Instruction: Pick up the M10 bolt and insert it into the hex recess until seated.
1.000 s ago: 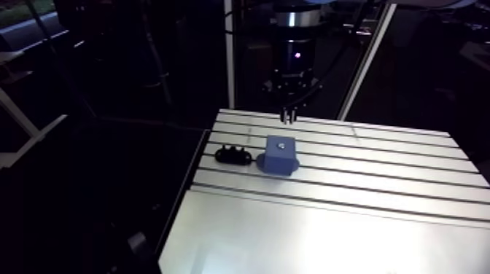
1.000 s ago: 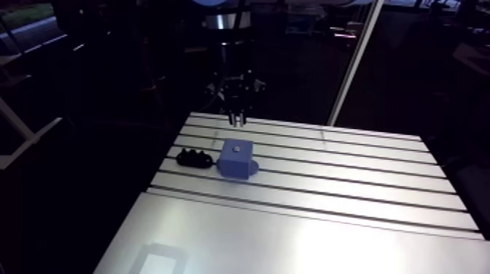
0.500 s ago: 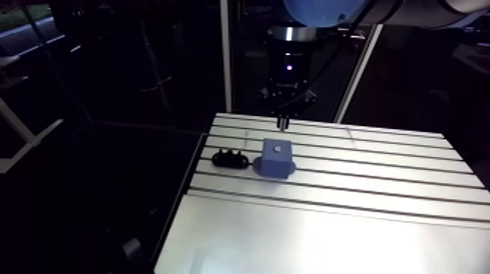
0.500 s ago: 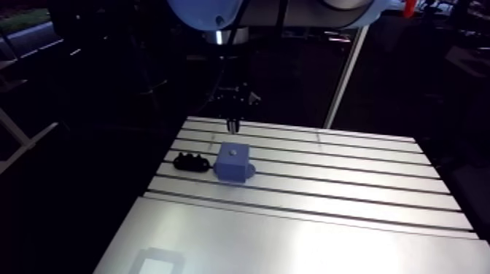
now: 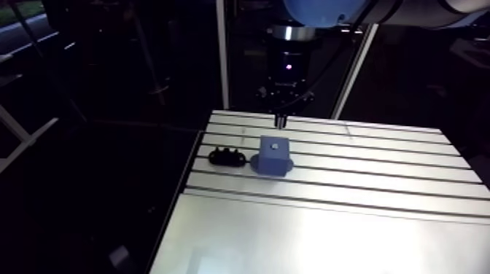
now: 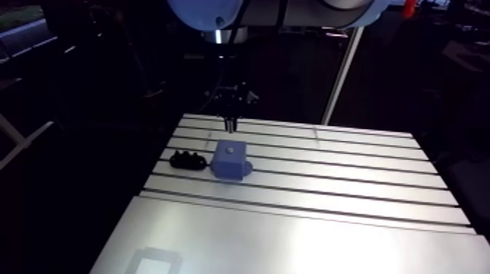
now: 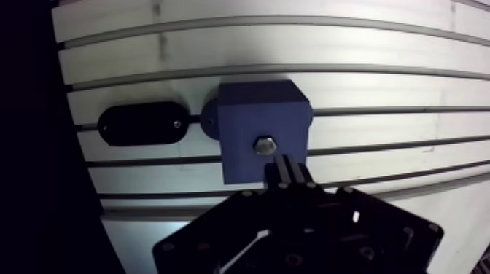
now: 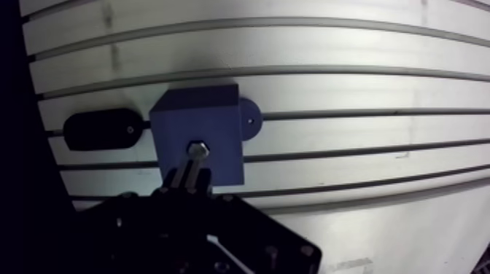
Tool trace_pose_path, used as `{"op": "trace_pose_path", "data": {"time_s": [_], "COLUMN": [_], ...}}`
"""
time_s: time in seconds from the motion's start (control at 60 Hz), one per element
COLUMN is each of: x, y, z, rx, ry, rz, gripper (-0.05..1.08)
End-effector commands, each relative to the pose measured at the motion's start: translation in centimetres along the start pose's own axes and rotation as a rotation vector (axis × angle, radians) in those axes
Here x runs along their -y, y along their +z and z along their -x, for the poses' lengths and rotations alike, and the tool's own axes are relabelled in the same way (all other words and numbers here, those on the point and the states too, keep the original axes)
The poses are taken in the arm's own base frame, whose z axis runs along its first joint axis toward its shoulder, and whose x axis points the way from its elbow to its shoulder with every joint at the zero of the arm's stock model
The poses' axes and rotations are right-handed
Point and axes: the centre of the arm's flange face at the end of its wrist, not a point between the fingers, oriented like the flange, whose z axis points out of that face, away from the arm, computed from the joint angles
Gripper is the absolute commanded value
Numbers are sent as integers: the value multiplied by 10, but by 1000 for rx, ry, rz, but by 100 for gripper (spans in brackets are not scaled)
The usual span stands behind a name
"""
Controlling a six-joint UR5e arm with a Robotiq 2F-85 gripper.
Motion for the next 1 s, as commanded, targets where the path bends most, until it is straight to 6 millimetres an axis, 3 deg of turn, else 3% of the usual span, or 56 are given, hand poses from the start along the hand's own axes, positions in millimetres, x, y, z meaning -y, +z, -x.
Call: {"op": "trace_pose_path", "data": {"time_s": [0.017, 0.483, 1.0], "x": [-1, -1, 2], "y": [8, 21, 24], "z": [-1, -1, -4], "rx": [14, 39, 8], "ry": [-7, -28, -45], "rz": [1, -1, -14], "gripper": [108, 108, 108]}}
